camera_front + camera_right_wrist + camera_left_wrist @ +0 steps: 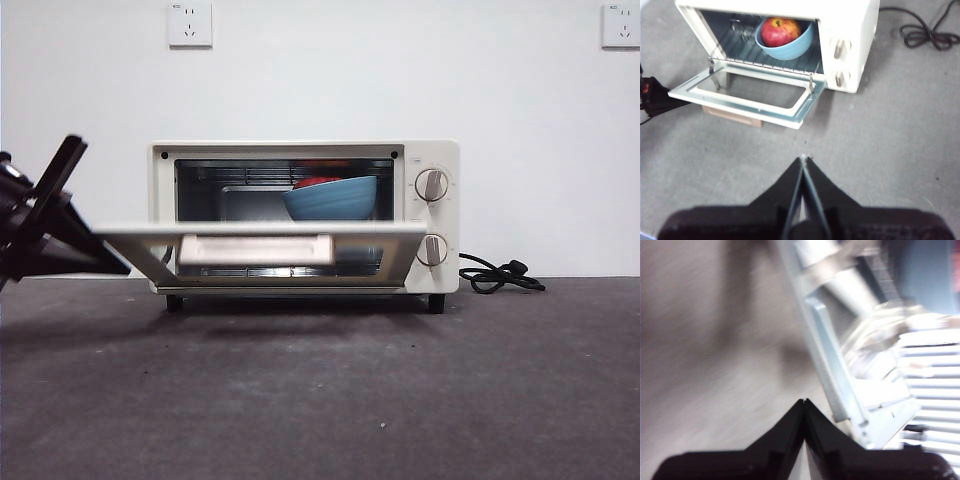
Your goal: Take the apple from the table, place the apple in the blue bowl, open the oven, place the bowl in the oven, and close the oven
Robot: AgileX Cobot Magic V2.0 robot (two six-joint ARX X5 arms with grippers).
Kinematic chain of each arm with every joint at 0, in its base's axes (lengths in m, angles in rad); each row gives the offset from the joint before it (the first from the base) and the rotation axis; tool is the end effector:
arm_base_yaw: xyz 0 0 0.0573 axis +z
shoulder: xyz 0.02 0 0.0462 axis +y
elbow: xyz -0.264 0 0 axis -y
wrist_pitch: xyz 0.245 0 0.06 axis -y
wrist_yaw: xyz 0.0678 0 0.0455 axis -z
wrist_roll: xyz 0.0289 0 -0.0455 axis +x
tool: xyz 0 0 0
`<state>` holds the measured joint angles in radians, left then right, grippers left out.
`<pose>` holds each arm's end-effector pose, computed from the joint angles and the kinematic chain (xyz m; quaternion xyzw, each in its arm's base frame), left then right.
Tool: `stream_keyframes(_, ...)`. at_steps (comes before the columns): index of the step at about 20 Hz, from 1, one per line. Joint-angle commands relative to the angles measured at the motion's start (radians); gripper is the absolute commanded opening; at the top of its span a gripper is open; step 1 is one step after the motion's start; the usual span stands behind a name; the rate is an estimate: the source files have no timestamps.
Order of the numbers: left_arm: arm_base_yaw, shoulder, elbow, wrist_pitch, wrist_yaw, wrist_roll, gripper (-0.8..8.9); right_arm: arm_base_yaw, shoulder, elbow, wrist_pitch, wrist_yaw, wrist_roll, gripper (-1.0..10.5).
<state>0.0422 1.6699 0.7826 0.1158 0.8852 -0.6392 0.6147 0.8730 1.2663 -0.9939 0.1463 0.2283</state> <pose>0.3098 -0.0093 0.1541 -0.4254 0.4386 -0.2541 0.7497 0.1112 0.0734 0.4006 -0.0033 0.2981 0.1890 0.9356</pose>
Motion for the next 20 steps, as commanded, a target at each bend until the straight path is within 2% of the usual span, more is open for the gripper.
stream_keyframes(1,-0.010,0.003,0.014,0.082,0.034,-0.120,-0.08,0.000,-0.001,-0.011,0.010,-0.001,0.009,-0.1)
stream_keyframes(5,-0.010,0.003,0.082,0.167,0.033,-0.224,-0.08,0.000,-0.001,-0.011,0.010,-0.001,0.009,-0.1)
stream_keyframes(13,-0.010,0.003,0.285,0.155,0.041,-0.249,-0.08,0.000,-0.001,-0.011,0.011,0.000,0.016,-0.1)
stream_keyframes(17,-0.010,-0.001,0.312,0.143,0.141,-0.239,-0.08,0.000,-0.001,-0.011,0.008,0.045,0.004,-0.1)
stream_keyframes(20,-0.011,-0.049,0.312,0.076,0.219,-0.154,-0.06,0.000,0.000,-0.011,-0.011,0.132,0.005,0.0)
